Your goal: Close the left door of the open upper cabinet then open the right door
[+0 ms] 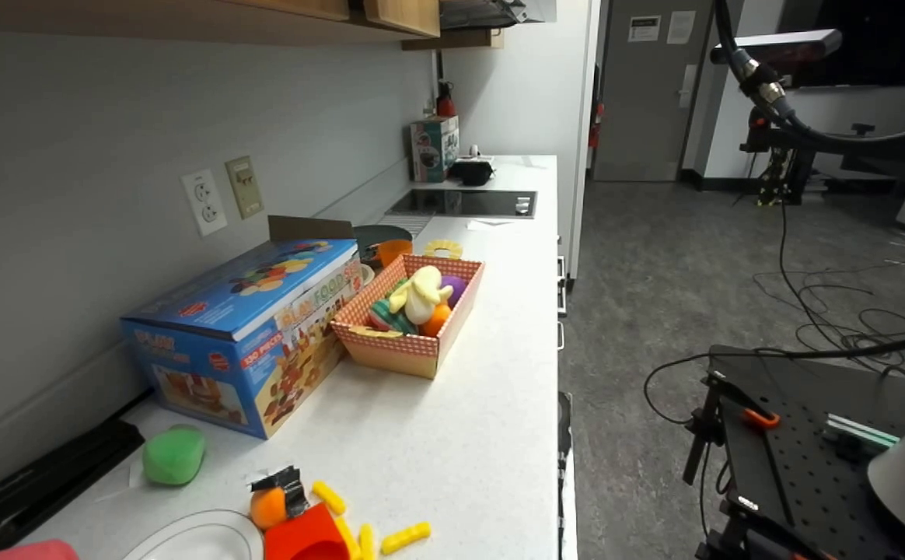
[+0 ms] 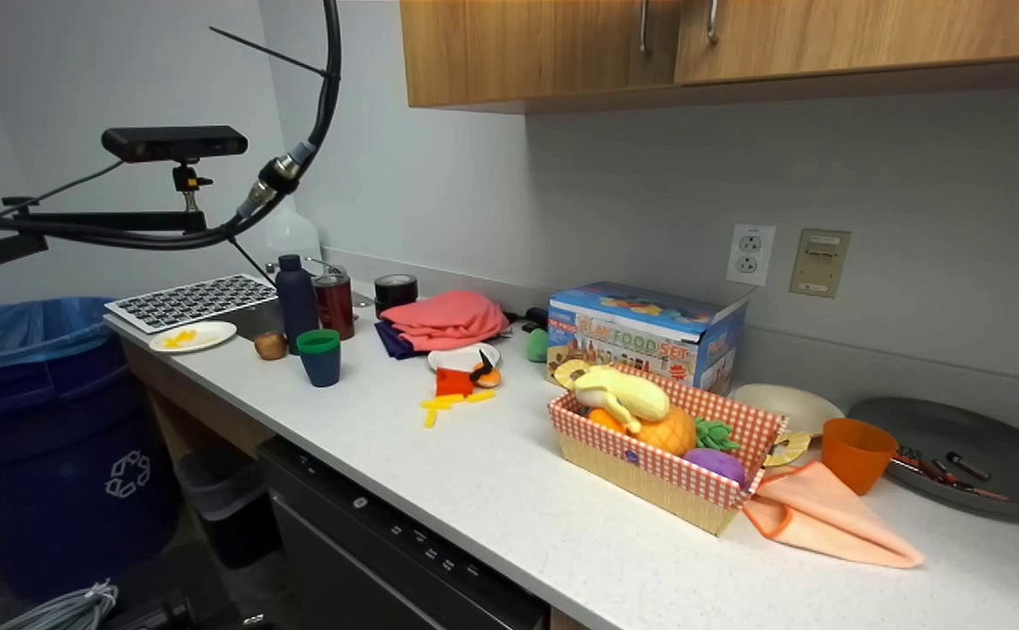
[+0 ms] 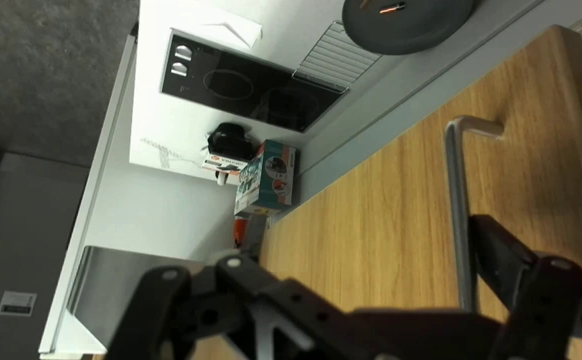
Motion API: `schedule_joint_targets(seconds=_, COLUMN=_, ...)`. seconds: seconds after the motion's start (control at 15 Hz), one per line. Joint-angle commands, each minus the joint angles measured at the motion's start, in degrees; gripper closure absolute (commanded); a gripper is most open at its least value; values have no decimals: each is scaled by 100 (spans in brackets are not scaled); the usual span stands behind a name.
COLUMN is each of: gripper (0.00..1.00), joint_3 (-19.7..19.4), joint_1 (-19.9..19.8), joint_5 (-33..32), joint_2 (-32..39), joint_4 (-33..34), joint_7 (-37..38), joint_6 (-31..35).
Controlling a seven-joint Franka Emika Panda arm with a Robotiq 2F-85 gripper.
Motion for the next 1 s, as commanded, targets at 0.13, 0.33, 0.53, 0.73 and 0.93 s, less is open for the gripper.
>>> schedule_joint_targets(seconds=0.13, gripper=0, joint_3=301, joint_1=803, joint_5=-1272, joint_2=443, joint_4=8, joint_7=-60, joint_6=-1504)
schedule_joint_targets(seconds=0.33, gripper=0, joint_3=306, joint_1=1030, joint_5=-1379, joint_2=333, joint_4=-53, joint_7=-821, joint_6=-2322)
schedule_joint_targets(seconds=0.53, gripper=0, joint_3=254, joint_1=1017, joint_5=-1350, joint_2=147, joint_4=-29, joint_7=-1709, joint_6=-2434)
schedule_joint_targets(seconds=0.73, gripper=0, joint_3=96, joint_1=895, joint_5=-1174, joint_2=-24, joint_4=115, joint_7=-1877, joint_6=-1933)
schedule_joint_targets(seconds=0.93, gripper=0, joint_3=-162, joint_1=734, joint_5=-563, joint_2=-1, joint_4=439, joint_7=-1527, joint_6=-1380)
